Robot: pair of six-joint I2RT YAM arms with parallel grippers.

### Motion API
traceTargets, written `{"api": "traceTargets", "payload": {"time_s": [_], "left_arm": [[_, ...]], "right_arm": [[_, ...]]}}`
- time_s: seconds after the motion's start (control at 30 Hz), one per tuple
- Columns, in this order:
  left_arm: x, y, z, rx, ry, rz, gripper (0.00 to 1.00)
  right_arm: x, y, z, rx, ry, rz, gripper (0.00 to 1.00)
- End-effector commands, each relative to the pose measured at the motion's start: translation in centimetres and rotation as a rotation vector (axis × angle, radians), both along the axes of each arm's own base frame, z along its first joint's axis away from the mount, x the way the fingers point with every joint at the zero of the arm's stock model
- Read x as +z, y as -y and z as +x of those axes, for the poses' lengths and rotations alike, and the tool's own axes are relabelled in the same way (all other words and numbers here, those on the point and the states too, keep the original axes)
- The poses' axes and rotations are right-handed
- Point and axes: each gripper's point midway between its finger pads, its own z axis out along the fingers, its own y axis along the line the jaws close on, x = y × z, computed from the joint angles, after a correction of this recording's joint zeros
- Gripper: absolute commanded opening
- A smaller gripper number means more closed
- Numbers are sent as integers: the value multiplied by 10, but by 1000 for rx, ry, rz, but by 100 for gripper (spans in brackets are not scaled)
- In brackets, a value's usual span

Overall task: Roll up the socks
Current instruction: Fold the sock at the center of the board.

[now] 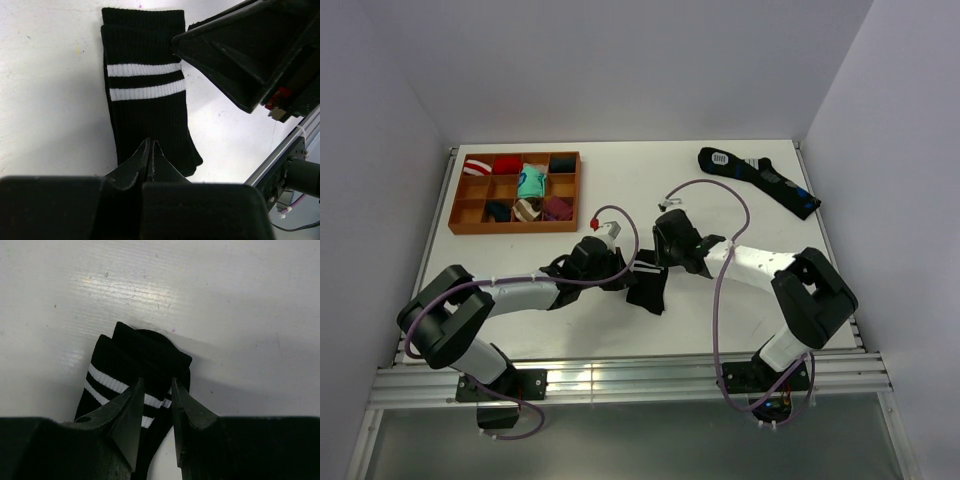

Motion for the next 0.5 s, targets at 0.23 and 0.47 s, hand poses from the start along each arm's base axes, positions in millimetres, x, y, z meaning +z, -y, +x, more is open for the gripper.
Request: {"api": "traceTargets", "payload": {"time_s": [0.23, 0.47], "left_arm": [[10, 10, 9, -6, 32, -15, 0], [10, 10, 9, -8, 31, -14, 0]], "right_arm": [[9, -5, 13, -22, 20, 7, 28], [20, -4, 14, -29, 39, 15, 17]]}}
